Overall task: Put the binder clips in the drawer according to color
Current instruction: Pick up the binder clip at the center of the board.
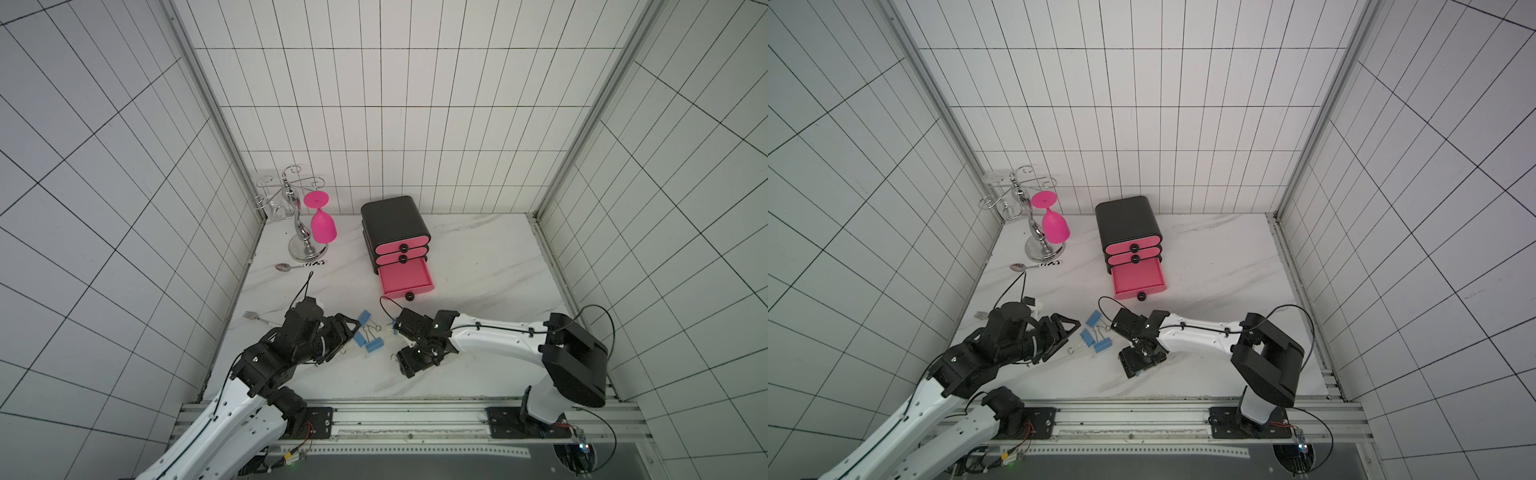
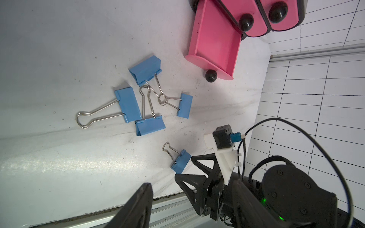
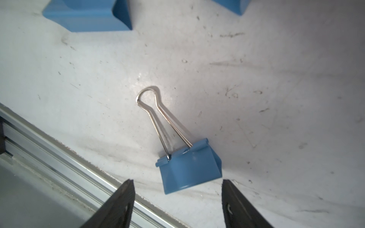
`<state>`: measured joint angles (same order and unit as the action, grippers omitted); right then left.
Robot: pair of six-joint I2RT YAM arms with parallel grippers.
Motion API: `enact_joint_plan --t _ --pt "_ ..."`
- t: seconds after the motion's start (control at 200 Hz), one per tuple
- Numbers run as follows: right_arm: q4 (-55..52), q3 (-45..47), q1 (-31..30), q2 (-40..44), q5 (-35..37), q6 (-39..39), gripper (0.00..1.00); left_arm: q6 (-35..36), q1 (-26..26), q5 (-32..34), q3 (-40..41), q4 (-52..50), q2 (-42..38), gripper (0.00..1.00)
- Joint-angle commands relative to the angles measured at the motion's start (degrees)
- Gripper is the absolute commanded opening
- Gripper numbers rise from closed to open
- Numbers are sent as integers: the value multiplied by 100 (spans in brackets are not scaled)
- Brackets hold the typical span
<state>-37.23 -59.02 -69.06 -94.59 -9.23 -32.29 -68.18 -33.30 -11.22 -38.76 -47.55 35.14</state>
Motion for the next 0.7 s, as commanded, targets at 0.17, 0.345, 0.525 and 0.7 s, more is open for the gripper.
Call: enact_joint_plan --t 0.17,0.345,0.525,0.7 --pt "-974 -675 -332 -538 902 527 87 -102 -19 173 120 -126 -276 68" --pt "-1073 -794 -366 -776 1085 713 88 -123 -19 217 109 -184 -326 68" --pt "-1075 -925 -365 -1025 1117 869 87 -145 -19 226 129 -220 -347 68" --pt "-1035 -959 -370 -1134 1156 990 85 -162 -19 202 210 -204 -328 68"
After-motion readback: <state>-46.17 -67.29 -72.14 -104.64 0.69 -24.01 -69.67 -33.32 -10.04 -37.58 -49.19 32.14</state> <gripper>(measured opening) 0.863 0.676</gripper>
